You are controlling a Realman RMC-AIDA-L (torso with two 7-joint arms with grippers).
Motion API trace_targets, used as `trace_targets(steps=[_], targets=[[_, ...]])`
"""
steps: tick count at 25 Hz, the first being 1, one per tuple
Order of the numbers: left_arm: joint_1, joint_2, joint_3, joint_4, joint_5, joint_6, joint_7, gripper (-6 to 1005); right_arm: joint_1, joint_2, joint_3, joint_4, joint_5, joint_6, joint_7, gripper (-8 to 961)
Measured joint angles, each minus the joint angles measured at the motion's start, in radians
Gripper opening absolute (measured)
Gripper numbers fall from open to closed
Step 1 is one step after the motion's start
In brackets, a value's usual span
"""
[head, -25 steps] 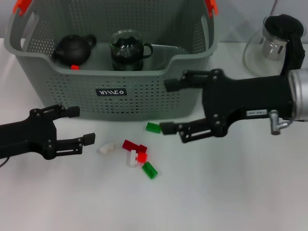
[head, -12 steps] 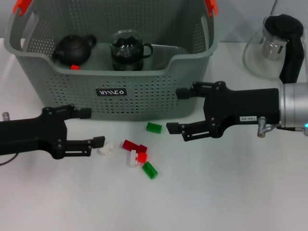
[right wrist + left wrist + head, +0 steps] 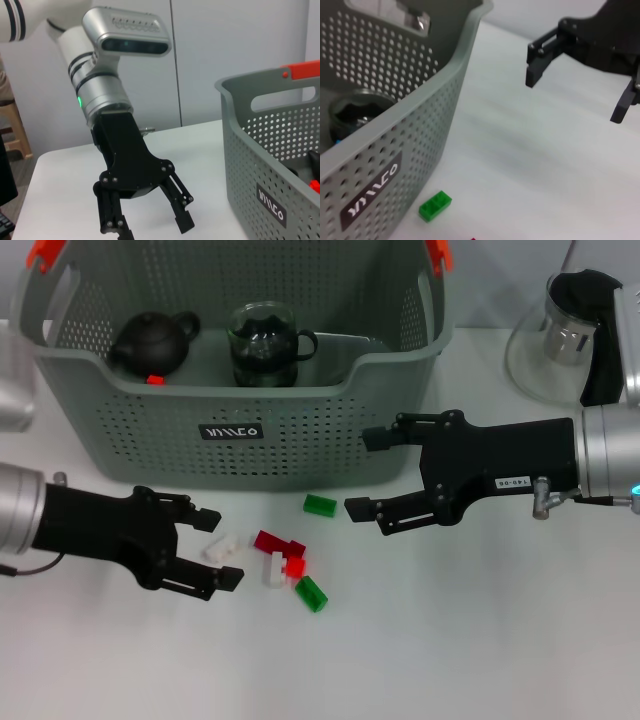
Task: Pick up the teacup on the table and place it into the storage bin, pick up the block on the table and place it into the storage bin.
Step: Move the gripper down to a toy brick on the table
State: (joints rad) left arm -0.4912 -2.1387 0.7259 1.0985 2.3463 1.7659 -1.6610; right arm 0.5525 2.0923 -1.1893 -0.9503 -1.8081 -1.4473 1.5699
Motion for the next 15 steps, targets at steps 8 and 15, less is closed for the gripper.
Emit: trace_targets(steps=[8,15], targets=[[-0.044,-0.014,0.200,0.144,0.101,0.014,-0.249,872,0.026,0.002,0.001,0.006,-0.041,0.021,0.040,939],[-0.040,-0.031,0.334,0.216,0.217,-0.096,-0.331,873,0.030,0.002,0.001,0.004,-0.042,0.031,0.068,939]])
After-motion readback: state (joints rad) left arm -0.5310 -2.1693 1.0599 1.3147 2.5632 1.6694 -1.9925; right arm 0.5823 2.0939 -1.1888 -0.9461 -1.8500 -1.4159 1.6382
